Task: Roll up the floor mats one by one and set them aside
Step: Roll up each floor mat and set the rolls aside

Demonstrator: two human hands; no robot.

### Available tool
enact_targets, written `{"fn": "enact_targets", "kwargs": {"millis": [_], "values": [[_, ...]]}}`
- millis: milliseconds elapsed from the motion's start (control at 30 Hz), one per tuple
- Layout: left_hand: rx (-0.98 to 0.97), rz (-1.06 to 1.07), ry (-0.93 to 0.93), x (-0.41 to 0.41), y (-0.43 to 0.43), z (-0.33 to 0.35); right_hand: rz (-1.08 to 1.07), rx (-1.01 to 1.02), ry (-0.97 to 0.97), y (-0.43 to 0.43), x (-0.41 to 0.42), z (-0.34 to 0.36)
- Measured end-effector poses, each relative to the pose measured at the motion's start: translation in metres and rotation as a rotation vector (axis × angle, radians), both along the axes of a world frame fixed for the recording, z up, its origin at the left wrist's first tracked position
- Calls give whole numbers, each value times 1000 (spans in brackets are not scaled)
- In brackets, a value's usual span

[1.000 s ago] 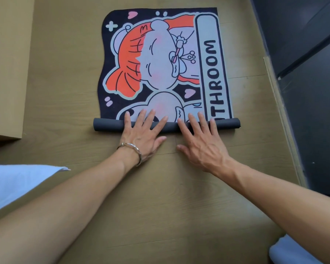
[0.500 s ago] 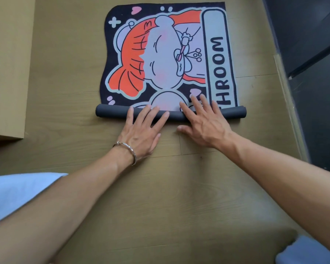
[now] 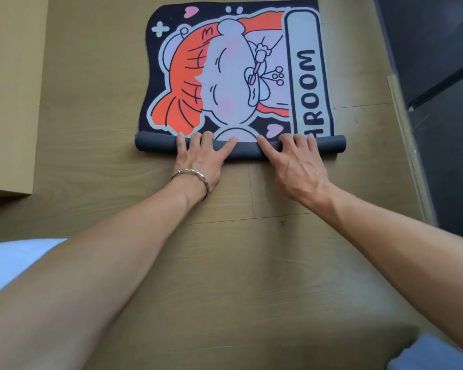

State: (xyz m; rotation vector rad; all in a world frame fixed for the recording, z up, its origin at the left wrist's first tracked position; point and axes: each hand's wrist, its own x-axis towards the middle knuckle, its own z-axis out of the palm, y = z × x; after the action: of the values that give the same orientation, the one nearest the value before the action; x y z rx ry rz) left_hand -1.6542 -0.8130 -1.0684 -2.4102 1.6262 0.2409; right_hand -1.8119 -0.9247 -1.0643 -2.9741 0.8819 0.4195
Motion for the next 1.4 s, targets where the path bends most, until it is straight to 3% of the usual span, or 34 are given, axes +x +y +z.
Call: {"fn": "enact_targets", "kwargs": {"millis": [200, 400, 500, 600, 733, 900, 1167, 1400], "values": [[143, -19, -48, 1, -11, 15, 18, -18, 159, -5, 12, 13], [203, -126, -37, -8, 17, 18, 73, 69, 158, 7, -9, 15], [171, -233, 3, -17, 53, 12, 144, 150, 103, 32, -41, 11], [14, -357, -10, -31, 96, -3, 205, 222, 36, 59, -79, 12], [-112, -363, 15, -46, 129, -14, 266, 219, 14, 79, -106, 5], [-126, -349, 16, -61, 144, -15, 287, 152, -4, 87, -116, 1], [-143, -237, 13, -83, 171, -13, 330, 210, 26, 103, -132, 2], [-104, -324, 13, -46, 187, -10, 333, 298, 103, 104, -129, 11]]}}
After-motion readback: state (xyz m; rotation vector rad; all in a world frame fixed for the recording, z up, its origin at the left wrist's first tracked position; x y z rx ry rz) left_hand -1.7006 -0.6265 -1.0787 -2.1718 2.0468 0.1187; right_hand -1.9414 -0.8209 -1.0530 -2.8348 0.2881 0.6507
